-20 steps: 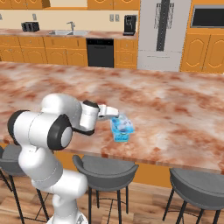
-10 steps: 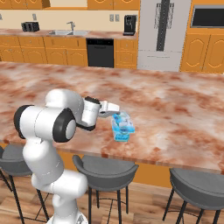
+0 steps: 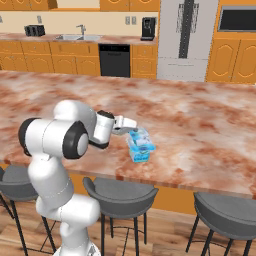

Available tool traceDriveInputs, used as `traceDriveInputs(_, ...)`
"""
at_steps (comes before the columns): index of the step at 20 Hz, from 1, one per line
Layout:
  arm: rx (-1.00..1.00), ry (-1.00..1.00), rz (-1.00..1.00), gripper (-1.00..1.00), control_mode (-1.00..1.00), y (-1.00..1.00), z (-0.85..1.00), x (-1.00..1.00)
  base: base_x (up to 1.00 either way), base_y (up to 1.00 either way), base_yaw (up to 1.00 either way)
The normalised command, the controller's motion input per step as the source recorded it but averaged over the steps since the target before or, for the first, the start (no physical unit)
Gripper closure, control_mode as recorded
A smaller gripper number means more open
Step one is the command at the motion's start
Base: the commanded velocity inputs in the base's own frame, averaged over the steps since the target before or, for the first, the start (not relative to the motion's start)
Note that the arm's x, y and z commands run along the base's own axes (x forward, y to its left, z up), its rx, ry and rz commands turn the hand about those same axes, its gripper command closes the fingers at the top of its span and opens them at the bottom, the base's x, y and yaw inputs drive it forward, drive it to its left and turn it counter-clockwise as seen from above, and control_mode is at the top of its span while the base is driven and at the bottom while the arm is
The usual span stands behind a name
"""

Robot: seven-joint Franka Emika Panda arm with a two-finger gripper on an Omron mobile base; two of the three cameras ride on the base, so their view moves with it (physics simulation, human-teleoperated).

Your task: Stack the yogurt containers by placing the smaller containers on top of the larger containers.

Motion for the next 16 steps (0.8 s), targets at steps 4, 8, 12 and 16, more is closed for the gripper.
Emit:
traceDriveInputs(4,0.01,0.03,-0.03,1.00,-1.00,-0.01,-0.22,0.00,0.00,0.00,0.00)
traceDriveInputs(8,0.02,0.02,-0.02,1.00,-1.00,0.00,-0.13,0.00,0.00,0.00,0.00)
traceDriveInputs(12,0.00,0.00,-0.01,1.00,-1.00,0.00,-0.01,-0.03,0.00,0.00,0.00)
traceDriveInputs(16,0.00,0.00,0.00,-1.00,-1.00,0.00,0.00,-0.07,0.00,0.00,0.00)
